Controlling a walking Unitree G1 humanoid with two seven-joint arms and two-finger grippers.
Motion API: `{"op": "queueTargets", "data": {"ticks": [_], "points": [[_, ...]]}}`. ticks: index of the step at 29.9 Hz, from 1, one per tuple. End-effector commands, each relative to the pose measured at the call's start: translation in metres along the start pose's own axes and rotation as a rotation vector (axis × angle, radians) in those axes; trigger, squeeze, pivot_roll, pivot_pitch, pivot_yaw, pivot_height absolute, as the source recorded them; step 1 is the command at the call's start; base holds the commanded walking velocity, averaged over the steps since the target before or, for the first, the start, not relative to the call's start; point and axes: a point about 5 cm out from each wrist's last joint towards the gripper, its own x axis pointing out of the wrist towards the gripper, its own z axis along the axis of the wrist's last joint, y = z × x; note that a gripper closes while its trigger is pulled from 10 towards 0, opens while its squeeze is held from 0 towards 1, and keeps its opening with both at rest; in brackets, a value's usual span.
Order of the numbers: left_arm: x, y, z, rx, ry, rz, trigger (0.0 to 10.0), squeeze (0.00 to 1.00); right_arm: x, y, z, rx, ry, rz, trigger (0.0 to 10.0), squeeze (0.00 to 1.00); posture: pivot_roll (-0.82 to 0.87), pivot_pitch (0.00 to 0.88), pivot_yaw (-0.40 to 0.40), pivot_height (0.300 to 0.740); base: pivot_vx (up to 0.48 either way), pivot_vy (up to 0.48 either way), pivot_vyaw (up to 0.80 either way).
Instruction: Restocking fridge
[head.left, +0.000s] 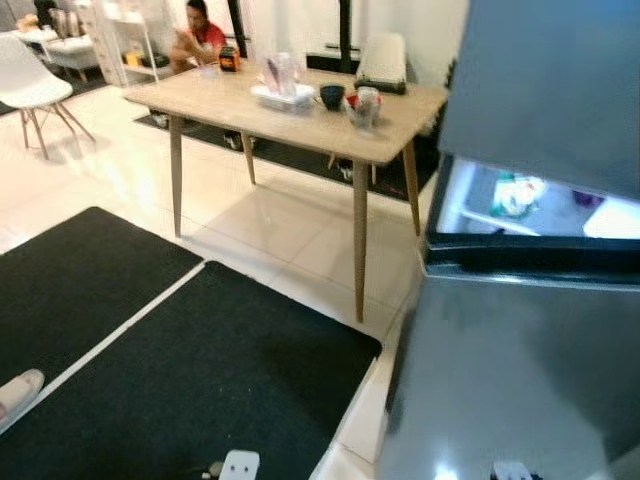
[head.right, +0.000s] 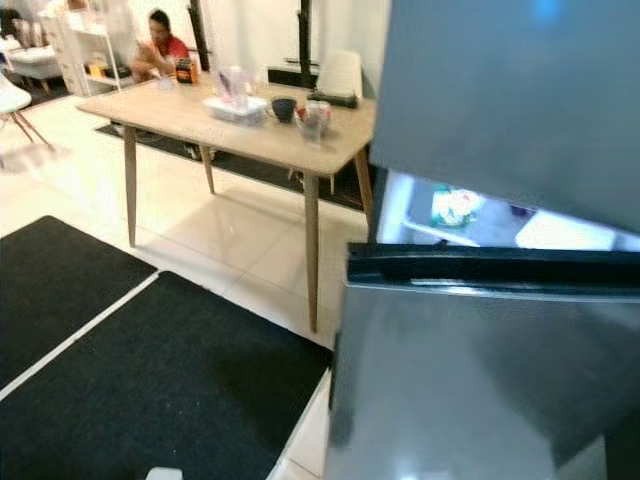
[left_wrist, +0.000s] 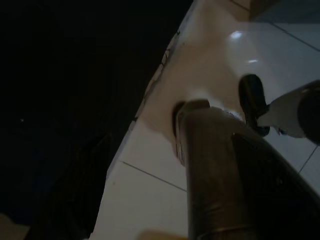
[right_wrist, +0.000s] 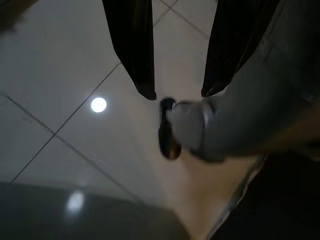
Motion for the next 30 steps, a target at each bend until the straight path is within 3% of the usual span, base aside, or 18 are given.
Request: {"op": "queueTargets", "data": {"ticks": [1,5,17,23,25,29,30], "points": [[0.000,-0.009,-0.009,0.003,0.047,-0.034,10.0,0.00,-0.003,-0.002,-0.012,0.012,0.038,-0.010,10.0,0.00,-0.09,0.000,-0.003,0.740,0.285,0.000,-0.77],[0.000,-0.010,-0.009,0.004,0.046,-0.035,10.0,0.00,-0.003,-0.003,-0.011,0.010,0.034,-0.015,10.0,0.00,-0.09,0.000,-0.004,0.740,0.281,0.000,-0.77],[0.000,-0.009,-0.008,-0.015,0.033,-0.022,10.0,0.00,-0.003,-0.004,-0.004,0.039,-0.028,-0.015,10.0,0.00,-0.09,0.000,-0.006,0.740,0.000,0.000,0.00],[0.000,-0.010,-0.007,-0.018,0.032,-0.027,10.0,0.00,-0.003,-0.010,0.022,0.084,-0.163,-0.021,10.0,0.00,-0.09,0.000,-0.009,0.740,0.000,0.000,0.00],[0.000,-0.010,-0.007,-0.018,0.032,-0.027,10.0,0.00,-0.003,-0.010,0.022,0.084,-0.163,-0.021,10.0,0.00,-0.09,0.000,-0.009,0.740,0.000,0.000,0.00],[0.000,-0.010,-0.007,-0.018,0.031,-0.030,10.0,0.00,-0.006,-0.018,0.065,0.108,-0.325,-0.033,10.0,0.00,-0.09,0.000,-0.008,0.740,0.000,0.000,0.00],[0.000,-0.010,-0.007,-0.018,0.031,-0.030,10.0,0.00,-0.006,-0.018,0.065,0.108,-0.325,-0.033,10.0,0.00,-0.09,0.000,-0.008,0.740,0.000,0.000,0.00]]}}
